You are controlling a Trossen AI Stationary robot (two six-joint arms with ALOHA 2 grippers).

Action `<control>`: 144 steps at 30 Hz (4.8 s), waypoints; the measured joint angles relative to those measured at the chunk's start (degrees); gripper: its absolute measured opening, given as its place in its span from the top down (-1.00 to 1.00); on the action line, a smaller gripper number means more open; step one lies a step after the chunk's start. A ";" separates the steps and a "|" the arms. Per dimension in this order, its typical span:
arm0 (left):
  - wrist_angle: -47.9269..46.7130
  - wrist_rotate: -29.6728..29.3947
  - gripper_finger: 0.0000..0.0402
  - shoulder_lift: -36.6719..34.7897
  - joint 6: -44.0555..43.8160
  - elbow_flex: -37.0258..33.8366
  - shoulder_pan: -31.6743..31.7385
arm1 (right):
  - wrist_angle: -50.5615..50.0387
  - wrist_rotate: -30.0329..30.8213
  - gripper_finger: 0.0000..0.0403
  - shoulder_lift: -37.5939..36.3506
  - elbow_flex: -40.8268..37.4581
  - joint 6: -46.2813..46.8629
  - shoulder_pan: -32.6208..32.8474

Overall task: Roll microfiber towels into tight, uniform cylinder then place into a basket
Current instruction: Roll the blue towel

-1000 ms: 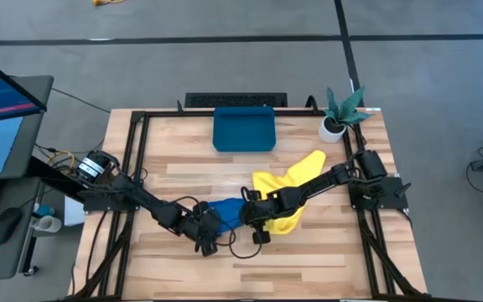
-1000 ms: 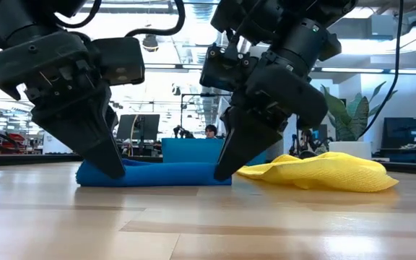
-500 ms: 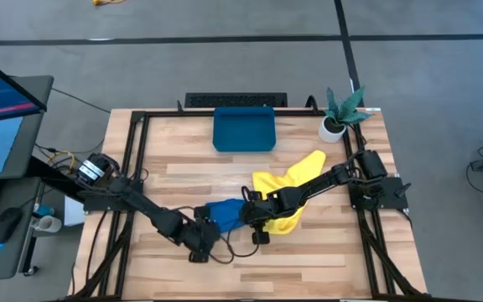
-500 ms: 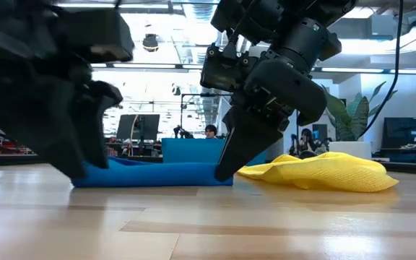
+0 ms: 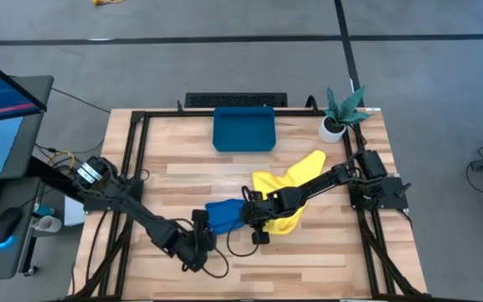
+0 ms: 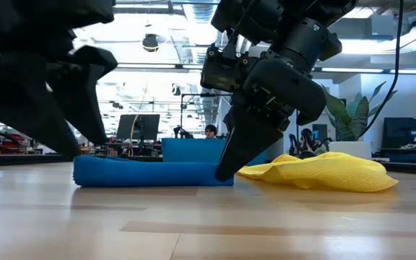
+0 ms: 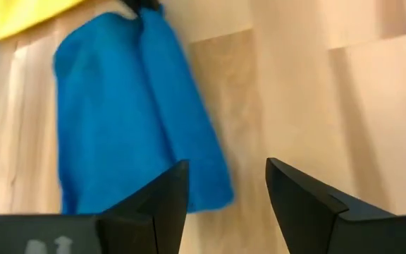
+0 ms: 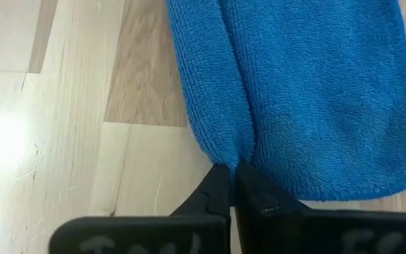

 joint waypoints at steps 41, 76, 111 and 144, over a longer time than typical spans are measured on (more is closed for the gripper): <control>16.44 26.45 0.90 -0.22 -25.44 -7.12 7.39 | -0.39 -31.90 0.92 0.35 -0.11 18.11 -3.69; 17.66 33.65 0.45 -0.22 -24.91 -7.25 7.12 | 9.82 -40.41 0.91 5.70 -0.04 42.16 -5.25; 19.04 7.98 0.49 -5.33 -6.83 -7.23 -5.22 | 10.26 -39.31 0.90 5.68 -0.07 42.53 -5.99; 13.23 11.29 0.79 0.28 -17.26 -6.99 1.26 | 11.66 -43.66 0.31 5.35 -0.15 42.17 -6.24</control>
